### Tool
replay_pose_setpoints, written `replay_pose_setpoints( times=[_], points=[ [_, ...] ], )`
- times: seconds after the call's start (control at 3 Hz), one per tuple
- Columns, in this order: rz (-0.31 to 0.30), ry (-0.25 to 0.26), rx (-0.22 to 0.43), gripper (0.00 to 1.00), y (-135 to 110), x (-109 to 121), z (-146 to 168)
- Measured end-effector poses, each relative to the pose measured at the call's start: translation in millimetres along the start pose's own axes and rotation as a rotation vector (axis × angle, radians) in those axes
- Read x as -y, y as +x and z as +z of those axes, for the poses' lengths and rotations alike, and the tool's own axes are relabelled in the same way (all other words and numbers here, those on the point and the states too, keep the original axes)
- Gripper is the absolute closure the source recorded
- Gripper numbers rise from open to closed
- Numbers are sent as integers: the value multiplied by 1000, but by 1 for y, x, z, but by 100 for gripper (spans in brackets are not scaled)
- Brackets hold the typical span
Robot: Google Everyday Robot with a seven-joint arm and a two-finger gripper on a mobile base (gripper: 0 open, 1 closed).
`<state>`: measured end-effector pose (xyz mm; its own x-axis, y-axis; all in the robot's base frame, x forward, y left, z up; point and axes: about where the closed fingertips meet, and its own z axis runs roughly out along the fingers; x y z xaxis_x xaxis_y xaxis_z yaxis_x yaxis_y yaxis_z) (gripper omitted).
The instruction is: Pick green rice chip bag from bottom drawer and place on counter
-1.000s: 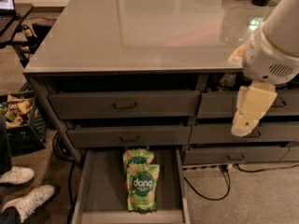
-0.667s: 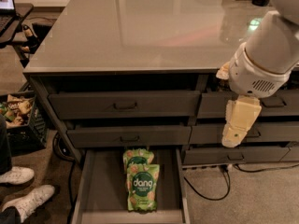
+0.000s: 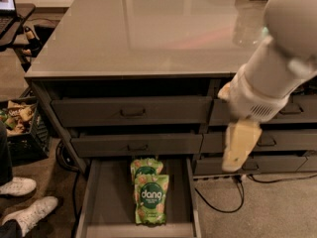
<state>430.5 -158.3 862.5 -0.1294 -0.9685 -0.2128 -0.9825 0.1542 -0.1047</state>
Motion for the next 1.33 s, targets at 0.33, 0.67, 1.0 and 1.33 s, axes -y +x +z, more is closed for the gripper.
replay_pose_setpoints(
  times=[0.33, 0.67, 1.0, 1.33],
  points=[
    [-11, -59, 8, 0, -15, -19, 73],
    [3, -141, 29, 0, -20, -31, 140],
    [4, -140, 28, 0, -20, -32, 140],
    [20, -130, 62, 0, -29, -36, 166]
  ],
)
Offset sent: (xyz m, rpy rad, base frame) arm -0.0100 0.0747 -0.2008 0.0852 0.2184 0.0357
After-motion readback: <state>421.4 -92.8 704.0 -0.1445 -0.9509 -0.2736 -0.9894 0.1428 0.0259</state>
